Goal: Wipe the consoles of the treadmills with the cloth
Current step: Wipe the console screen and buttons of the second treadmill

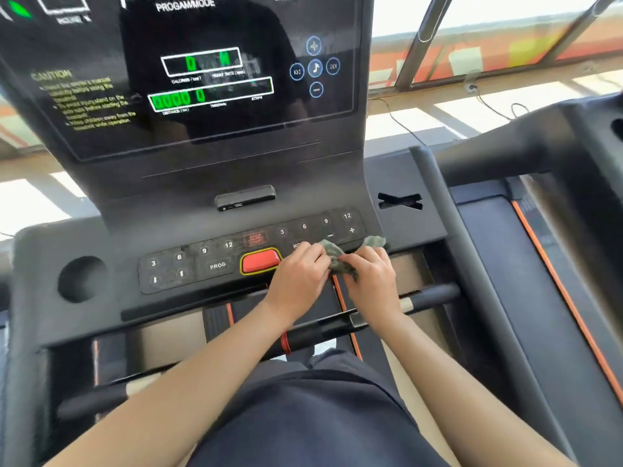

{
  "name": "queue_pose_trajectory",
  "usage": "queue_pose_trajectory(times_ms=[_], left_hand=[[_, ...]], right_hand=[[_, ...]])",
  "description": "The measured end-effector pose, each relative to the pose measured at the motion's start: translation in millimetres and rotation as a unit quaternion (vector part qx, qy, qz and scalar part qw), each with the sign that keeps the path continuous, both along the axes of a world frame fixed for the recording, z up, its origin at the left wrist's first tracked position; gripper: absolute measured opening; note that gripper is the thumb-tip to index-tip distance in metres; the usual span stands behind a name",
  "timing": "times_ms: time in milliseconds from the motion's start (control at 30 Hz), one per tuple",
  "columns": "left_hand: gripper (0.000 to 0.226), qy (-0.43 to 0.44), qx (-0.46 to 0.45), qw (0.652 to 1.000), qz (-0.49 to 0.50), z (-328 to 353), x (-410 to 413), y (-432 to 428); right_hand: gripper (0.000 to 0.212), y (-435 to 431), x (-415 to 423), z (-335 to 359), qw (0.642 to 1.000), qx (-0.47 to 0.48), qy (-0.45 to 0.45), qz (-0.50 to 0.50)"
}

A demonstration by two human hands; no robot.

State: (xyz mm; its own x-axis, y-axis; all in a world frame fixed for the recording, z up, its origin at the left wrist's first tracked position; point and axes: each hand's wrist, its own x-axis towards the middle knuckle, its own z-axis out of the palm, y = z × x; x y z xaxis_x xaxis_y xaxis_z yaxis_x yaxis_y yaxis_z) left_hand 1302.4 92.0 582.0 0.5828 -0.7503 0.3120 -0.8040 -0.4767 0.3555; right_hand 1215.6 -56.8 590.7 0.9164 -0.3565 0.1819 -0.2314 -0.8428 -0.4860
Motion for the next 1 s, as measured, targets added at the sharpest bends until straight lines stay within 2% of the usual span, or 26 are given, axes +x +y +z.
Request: queue_pose_trajectory(times_ms=[300,533,767,933,1000], left_hand=[[0.006,-0.001,-0.035,0.991,0.130,-10,-28,56],[0.003,0.008,-0.057,0.971,0.230,-14,-30,106],[0.014,0.008,-0.059,0.966,0.253,-9,-19,174],[0.002,0.035,-0.049,0.960,0.274,-6,-9,223],[0.009,0.044,-0.047,0.955,0.288,-3,-6,242]], right_hand=[[0.028,31,9,-16,0.989,0.020,-0.046,0.136],[0.018,83,27,-19,0.980,0.052,-0.087,0.172],[0.011,158,40,-19,0.980,0.052,-0.094,0.165],[0.009,205,53,-14,0.977,0.046,-0.089,0.188],[0.007,225,59,-13,0.974,0.043,-0.086,0.204]])
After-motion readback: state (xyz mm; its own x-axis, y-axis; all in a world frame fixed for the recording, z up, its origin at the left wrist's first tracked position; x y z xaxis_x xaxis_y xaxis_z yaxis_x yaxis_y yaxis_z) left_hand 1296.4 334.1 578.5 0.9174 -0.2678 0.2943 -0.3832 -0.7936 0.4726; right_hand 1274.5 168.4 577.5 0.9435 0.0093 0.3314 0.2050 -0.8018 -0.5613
